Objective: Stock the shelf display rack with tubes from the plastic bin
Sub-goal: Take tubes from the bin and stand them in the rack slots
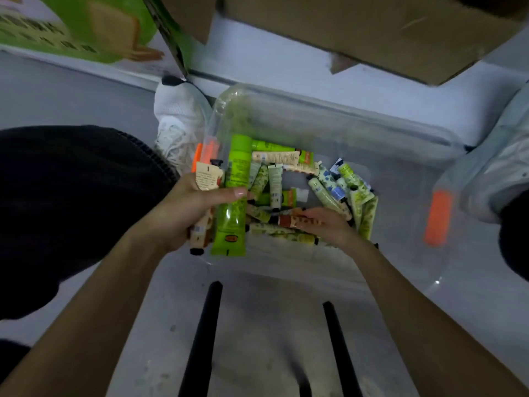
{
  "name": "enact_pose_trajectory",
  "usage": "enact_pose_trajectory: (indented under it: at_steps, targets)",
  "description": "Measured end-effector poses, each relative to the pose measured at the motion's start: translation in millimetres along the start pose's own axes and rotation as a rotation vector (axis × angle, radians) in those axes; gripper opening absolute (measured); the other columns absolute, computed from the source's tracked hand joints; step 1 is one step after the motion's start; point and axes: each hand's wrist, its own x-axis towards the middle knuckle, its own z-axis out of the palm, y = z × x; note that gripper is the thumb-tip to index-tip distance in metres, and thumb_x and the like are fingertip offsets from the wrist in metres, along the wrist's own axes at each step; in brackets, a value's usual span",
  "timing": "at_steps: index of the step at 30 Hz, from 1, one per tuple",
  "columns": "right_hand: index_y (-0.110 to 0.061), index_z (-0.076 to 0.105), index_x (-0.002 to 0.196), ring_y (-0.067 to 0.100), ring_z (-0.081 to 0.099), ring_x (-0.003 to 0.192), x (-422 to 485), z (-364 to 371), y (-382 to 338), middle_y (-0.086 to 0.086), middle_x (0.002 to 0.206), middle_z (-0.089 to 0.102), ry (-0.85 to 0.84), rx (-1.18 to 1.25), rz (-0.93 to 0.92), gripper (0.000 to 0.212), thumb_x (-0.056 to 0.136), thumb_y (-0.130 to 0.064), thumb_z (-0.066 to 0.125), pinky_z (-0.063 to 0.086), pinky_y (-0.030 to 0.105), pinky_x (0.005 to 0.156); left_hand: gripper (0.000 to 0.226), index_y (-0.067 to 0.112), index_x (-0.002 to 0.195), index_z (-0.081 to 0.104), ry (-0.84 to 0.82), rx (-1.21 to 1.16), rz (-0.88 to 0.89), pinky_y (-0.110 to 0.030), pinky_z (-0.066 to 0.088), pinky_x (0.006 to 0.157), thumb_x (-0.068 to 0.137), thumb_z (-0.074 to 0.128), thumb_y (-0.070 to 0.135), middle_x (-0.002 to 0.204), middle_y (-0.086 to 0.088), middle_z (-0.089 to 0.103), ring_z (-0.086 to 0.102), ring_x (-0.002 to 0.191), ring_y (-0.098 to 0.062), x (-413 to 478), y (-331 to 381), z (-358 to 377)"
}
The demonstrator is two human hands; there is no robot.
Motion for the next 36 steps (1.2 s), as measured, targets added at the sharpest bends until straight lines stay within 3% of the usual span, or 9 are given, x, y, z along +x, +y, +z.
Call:
enact_pose_trajectory:
  at_steps: [6,10,18,21,25,29,32,34,36]
  targets:
    - [-0.010,0.063,0.097,0.014,0.054,0.087,27,1,2,-0.002,0.087,0.058,-0.051,-0.278,-0.016,0.031,0.084,-0.038,0.068,0.039,0.024,0.067,0.037,0.007,0.103,0.069,-0.026,-0.012,0.002,-0.030,0.058,0.062,0.066,0.069,0.015,0.095,-0.010,0.075,0.073,0.085,-0.024,7,10,-8]
    - [-0.013,0.052,0.070,0.019,0.055,0.063,31,8,-6,0.004,0.066,0.054,-0.225,-0.337,0.121,0.041,0.087,-0.049,0.060,0.040,0.024,0.055,0.032,0.009,0.097,0.070,-0.007,-0.017,-0.008,-0.029,0.057,0.059,0.065,0.070,0.015,0.091,-0.008,0.076,0.073,0.080,-0.022,8,10,-5]
    - [-0.007,0.057,0.106,0.023,0.055,0.065,26,19,-7,0.013,0.079,0.056,-0.245,-0.388,0.184,0.054,0.089,-0.059,0.048,0.043,0.028,0.056,0.035,0.009,0.100,0.070,-0.014,-0.019,-0.013,-0.032,0.060,0.069,0.066,0.071,0.015,0.095,-0.009,0.076,0.073,0.087,-0.023,9,11,-5]
    - [-0.003,0.050,0.124,0.023,0.052,0.077,24,20,-4,0.023,0.101,0.060,-0.303,-0.294,0.217,0.056,0.092,-0.050,0.050,0.041,0.030,0.063,0.035,0.010,0.098,0.070,-0.009,-0.025,-0.013,-0.035,0.060,0.073,0.064,0.072,0.016,0.095,-0.010,0.075,0.073,0.087,-0.025,10,10,-5]
    - [-0.011,0.050,0.127,0.024,0.054,0.098,22,20,-2,0.001,0.110,0.057,-0.295,-0.187,0.231,0.048,0.089,-0.037,0.063,0.041,0.029,0.076,0.036,0.011,0.098,0.071,-0.018,-0.020,-0.018,-0.036,0.060,0.075,0.063,0.072,0.017,0.095,-0.009,0.075,0.073,0.088,-0.024,11,8,-7]
    - [-0.005,0.045,0.134,0.037,0.052,0.117,14,11,-6,0.018,0.129,0.053,-0.284,-0.131,0.270,0.060,0.085,-0.029,0.070,0.040,0.032,0.076,0.036,0.010,0.098,0.071,-0.019,-0.010,-0.014,-0.036,0.059,0.077,0.063,0.072,0.018,0.093,-0.007,0.076,0.073,0.087,-0.021,9,10,-6]
    - [-0.005,0.031,0.144,0.028,0.048,0.116,0,-1,-8,0.011,0.134,0.045,-0.309,-0.124,0.284,0.074,0.085,-0.030,0.069,0.041,0.030,0.085,0.046,0.009,0.105,0.070,-0.002,-0.006,-0.038,-0.047,0.052,0.092,0.062,0.083,0.020,0.098,-0.008,0.075,0.070,0.097,-0.025,5,10,-3]
    - [-0.005,0.042,0.136,0.024,0.051,0.102,-11,-9,-12,0.011,0.119,0.050,-0.304,-0.124,0.296,0.064,0.085,-0.032,0.070,0.041,0.032,0.083,0.052,0.009,0.108,0.069,0.021,-0.037,-0.065,-0.050,0.049,0.096,0.061,0.086,0.023,0.100,-0.008,0.075,0.068,0.102,-0.027,0,8,1]
    - [-0.004,0.055,0.095,0.015,0.044,0.068,-27,-19,-20,0.006,0.079,0.047,-0.263,-0.068,0.263,0.033,0.084,-0.031,0.070,0.035,0.029,0.064,0.056,0.010,0.107,0.070,0.036,-0.089,-0.065,-0.050,0.050,0.095,0.057,0.085,0.030,0.099,-0.008,0.075,0.068,0.103,-0.029,-10,10,7]
